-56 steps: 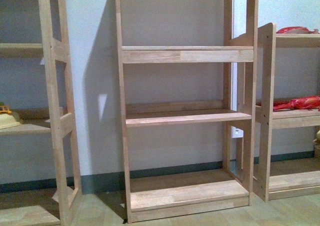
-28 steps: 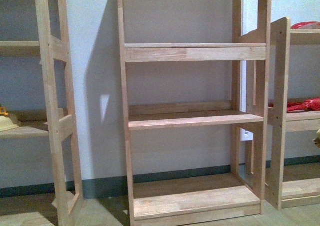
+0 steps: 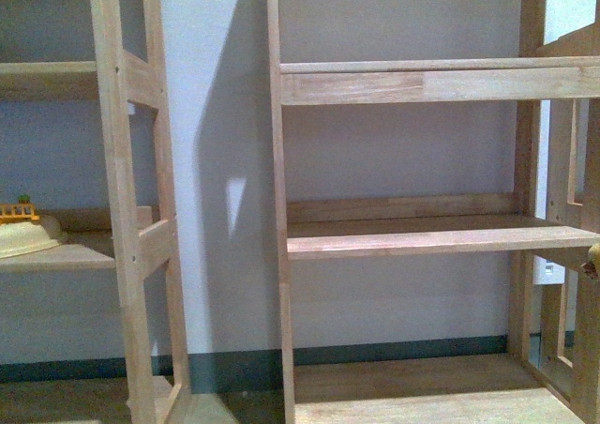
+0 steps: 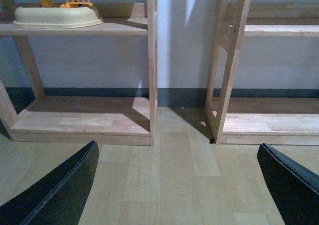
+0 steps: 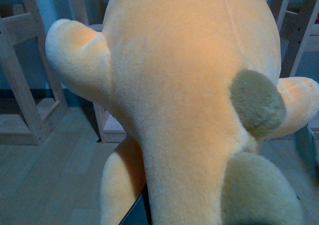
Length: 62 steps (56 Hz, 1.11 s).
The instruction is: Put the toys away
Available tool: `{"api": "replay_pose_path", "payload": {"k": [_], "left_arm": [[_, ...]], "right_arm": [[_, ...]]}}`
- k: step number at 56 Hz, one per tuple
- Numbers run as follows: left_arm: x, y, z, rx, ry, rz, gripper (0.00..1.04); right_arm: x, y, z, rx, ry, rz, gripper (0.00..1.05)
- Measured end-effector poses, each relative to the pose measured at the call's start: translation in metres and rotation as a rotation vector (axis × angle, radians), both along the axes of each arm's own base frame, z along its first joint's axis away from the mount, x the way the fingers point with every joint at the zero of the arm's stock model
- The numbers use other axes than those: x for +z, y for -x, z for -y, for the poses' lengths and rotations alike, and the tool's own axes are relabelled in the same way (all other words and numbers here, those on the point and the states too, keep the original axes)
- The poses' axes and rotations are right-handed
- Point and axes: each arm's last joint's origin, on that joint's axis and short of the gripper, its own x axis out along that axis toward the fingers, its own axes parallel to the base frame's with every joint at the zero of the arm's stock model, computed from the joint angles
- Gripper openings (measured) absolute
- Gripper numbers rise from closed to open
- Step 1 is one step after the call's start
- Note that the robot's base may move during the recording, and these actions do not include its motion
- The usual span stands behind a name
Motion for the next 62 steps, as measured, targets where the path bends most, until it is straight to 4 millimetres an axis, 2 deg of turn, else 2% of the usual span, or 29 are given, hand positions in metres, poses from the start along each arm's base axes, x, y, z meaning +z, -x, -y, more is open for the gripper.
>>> {"api": "replay_pose_path", "payload": {"k": [48, 56, 58, 62], "left_arm": [[0.000, 0.000, 0.000, 0.001, 0.000, 0.000, 0.98], [0.000, 0.000, 0.000, 0.001, 0.000, 0.000, 0.98], [0.000, 0.000, 0.000, 0.002, 0.000, 0.000, 0.98], [0.000, 0.000, 0.000, 0.001, 0.000, 0.000, 0.98]], "right_arm": [[0.000, 0.000, 0.000, 0.000, 0.000, 0.000, 0.07], [-0.005, -0.005, 0.002, -0.183, -0.046, -0.142, 0.07], [-0.002, -0.007, 0.004, -0.203, -0.051, -0.141, 0.07], [0.018, -0.014, 0.006, -0.218, -0.057, -0.096, 0.07]]}}
